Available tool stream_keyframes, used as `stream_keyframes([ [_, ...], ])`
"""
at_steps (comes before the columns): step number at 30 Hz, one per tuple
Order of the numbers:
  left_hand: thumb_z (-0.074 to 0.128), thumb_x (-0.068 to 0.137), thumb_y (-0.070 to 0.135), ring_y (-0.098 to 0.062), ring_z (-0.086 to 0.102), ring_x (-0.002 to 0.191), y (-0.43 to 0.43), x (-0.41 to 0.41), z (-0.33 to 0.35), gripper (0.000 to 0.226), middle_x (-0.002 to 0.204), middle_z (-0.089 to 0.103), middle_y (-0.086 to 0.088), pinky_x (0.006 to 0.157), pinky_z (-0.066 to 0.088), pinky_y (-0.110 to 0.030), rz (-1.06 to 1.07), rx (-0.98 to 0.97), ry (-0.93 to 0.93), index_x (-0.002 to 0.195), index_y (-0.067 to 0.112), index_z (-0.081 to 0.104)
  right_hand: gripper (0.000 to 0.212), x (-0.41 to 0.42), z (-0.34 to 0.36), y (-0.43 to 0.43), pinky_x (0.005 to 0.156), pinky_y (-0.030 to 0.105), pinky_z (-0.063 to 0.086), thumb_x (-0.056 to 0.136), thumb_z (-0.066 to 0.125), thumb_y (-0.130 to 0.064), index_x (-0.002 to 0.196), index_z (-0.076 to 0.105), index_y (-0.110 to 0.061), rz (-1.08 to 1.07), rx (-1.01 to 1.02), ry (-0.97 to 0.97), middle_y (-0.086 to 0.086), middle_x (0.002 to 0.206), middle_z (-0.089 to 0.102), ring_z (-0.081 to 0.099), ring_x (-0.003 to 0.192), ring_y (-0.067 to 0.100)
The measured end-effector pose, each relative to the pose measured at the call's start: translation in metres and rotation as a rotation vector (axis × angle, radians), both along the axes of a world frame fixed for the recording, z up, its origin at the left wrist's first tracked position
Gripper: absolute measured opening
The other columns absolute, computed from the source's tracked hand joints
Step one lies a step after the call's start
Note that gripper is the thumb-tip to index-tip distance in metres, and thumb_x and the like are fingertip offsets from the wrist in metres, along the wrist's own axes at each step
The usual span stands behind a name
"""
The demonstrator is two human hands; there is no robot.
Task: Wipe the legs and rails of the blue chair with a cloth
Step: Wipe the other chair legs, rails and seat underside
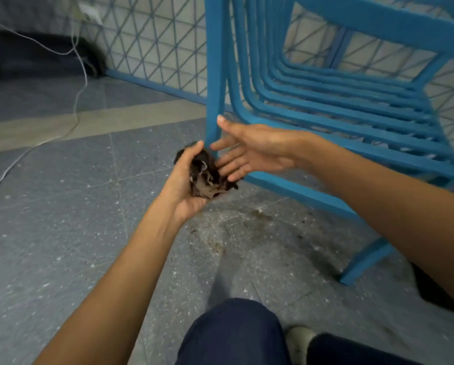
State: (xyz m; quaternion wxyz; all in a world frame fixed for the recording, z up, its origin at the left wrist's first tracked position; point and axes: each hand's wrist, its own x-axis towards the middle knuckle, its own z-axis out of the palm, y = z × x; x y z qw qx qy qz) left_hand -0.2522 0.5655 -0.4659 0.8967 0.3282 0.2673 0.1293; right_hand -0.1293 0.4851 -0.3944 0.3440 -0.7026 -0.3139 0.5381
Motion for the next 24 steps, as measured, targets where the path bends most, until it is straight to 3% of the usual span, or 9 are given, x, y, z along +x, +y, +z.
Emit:
stream_keyframes([
  [1, 0.046, 0.093, 0.035, -0.021, 0.072, 0.073, 0.014, -0.002, -0.008, 0.031, 0.096, 0.071, -0.013, 0.069, 0.058, -0.034, 0.072, -0.023, 0.027, 0.104, 0.011, 0.061, 0.061, 0.004, -0.004, 0.003, 0.085, 0.033, 0.055, 0.097, 0.034, -0.052, 0.136, 0.043, -0.006, -0.004, 0.019, -0.07, 0.022, 0.124, 0.058, 0.065, 0.105, 0.028],
  [3, 0.044, 0.092, 0.018, -0.021, 0.07, 0.065, 0.041, -0.007, -0.028, 0.016, 0.084, 0.068, -0.013, 0.057, 0.059, -0.032, 0.234, -0.005, 0.091, 0.09, 0.008, 0.057, 0.038, 0.014, -0.02, 0.003, 0.072, 0.024, 0.055, 0.098, 0.049, -0.034, 0.118, 0.06, -0.004, -0.017, 0.051, -0.405, 0.013, 0.106, 0.069, 0.07, 0.089, 0.017],
  [5, 0.046, 0.085, 0.007, -0.026, 0.068, 0.076, 0.07, -0.008, -0.052, 0.016, 0.088, 0.066, -0.014, 0.059, 0.059, -0.035, 0.398, 0.064, 0.153, 0.096, 0.005, 0.057, 0.024, 0.027, -0.044, 0.003, 0.067, 0.015, 0.049, 0.093, 0.055, -0.02, 0.108, 0.068, -0.006, -0.073, 0.085, -0.793, 0.003, 0.096, 0.071, 0.067, 0.087, 0.012],
  [6, 0.049, 0.08, 0.004, -0.03, 0.067, 0.086, 0.081, -0.004, -0.063, 0.029, 0.096, 0.066, -0.015, 0.065, 0.059, -0.039, 0.472, 0.109, 0.153, 0.107, 0.003, 0.056, 0.025, 0.031, -0.056, 0.004, 0.073, 0.016, 0.046, 0.092, 0.056, -0.02, 0.111, 0.067, -0.01, -0.113, 0.097, -0.913, 0.002, 0.099, 0.07, 0.065, 0.094, 0.012],
  [8, 0.055, 0.073, 0.002, -0.029, 0.067, 0.093, 0.083, 0.01, -0.076, 0.049, 0.099, 0.068, -0.011, 0.076, 0.057, -0.046, 0.541, 0.232, 0.114, 0.121, 0.007, 0.053, 0.04, 0.032, -0.077, 0.007, 0.09, 0.023, 0.041, 0.091, 0.058, -0.029, 0.128, 0.056, -0.015, -0.13, 0.092, -0.975, 0.006, 0.121, 0.064, 0.058, 0.114, 0.019],
  [11, 0.061, 0.077, -0.003, -0.018, 0.066, 0.097, 0.053, 0.045, -0.088, 0.049, 0.107, 0.067, -0.003, 0.085, 0.055, -0.037, 0.477, 0.545, 0.119, 0.12, 0.018, 0.052, 0.056, 0.026, -0.111, 0.021, 0.1, 0.035, 0.038, 0.091, 0.058, -0.038, 0.138, 0.043, -0.013, -0.055, 0.025, -0.975, 0.013, 0.133, 0.054, 0.049, 0.124, 0.03],
  [15, 0.057, 0.079, -0.012, -0.007, 0.064, 0.1, 0.033, 0.076, -0.13, 0.053, 0.113, 0.064, -0.001, 0.086, 0.052, -0.021, 0.5, 0.647, 0.017, 0.127, 0.01, 0.05, 0.043, 0.024, -0.138, 0.036, 0.095, 0.043, 0.042, 0.093, 0.055, -0.035, 0.131, 0.048, -0.017, -0.033, 0.034, -1.159, 0.015, 0.123, 0.058, 0.052, 0.115, 0.036],
  [22, 0.061, 0.068, 0.01, -0.016, 0.063, 0.081, 0.051, 0.061, -0.196, 0.053, 0.1, 0.069, -0.004, 0.07, 0.053, -0.033, 0.37, 0.711, 0.278, 0.12, 0.017, 0.061, 0.042, 0.018, -0.146, 0.023, 0.079, 0.038, 0.039, 0.097, 0.045, -0.038, 0.136, 0.045, -0.025, -0.08, 0.053, -1.39, 0.005, 0.126, 0.055, 0.056, 0.106, 0.033],
  [24, 0.058, 0.064, 0.015, -0.013, 0.061, 0.072, 0.048, 0.062, -0.194, 0.053, 0.095, 0.069, -0.002, 0.064, 0.052, -0.031, 0.372, 0.706, 0.266, 0.116, 0.021, 0.062, 0.042, 0.022, -0.149, 0.017, 0.073, 0.035, 0.035, 0.097, 0.045, -0.039, 0.136, 0.047, -0.024, -0.09, 0.053, -1.41, 0.004, 0.125, 0.055, 0.058, 0.103, 0.033],
])
